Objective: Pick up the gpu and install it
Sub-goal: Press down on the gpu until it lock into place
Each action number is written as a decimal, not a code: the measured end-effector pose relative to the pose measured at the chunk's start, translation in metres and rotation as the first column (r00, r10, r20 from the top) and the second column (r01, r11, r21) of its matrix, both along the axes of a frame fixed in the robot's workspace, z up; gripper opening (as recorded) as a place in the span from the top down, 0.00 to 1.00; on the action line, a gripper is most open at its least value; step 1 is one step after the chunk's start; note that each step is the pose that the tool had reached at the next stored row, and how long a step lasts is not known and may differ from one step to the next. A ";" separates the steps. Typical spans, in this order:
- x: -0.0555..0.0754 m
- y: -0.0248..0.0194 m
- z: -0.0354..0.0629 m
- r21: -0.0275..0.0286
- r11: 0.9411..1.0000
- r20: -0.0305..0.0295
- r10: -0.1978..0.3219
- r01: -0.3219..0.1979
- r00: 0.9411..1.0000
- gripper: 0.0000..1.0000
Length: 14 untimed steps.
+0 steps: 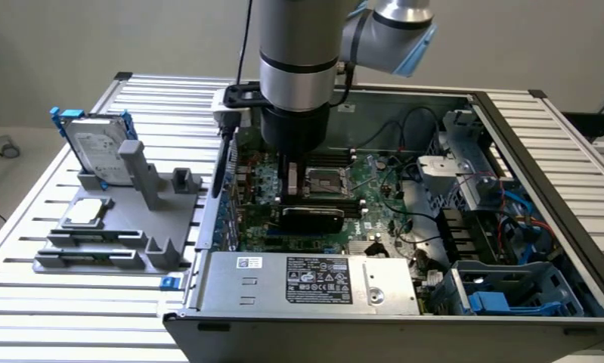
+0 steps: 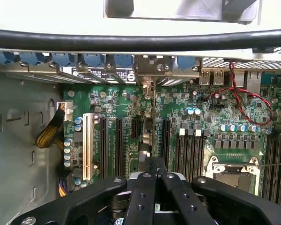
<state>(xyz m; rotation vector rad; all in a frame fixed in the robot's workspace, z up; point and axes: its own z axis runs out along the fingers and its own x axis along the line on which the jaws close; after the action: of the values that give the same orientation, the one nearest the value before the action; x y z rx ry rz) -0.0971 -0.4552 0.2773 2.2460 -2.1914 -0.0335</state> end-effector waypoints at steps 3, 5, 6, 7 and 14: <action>0.000 0.0008 -0.0020 0.000 1.000 0.002 0.000 0.000 1.000 0.89; 0.000 0.0017 -0.0029 0.000 1.000 0.002 0.000 0.000 1.000 0.89; 0.000 0.0019 -0.0033 0.000 1.000 0.002 0.000 0.000 1.000 0.89; 0.000 0.0019 -0.0037 0.000 1.000 0.002 0.000 0.000 1.000 0.89; 0.000 0.0029 -0.0075 0.000 1.000 0.003 0.000 0.000 1.000 0.89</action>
<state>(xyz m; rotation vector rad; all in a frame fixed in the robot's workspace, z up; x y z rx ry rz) -0.0975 -0.4523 0.2698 2.2472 -2.1924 -0.0301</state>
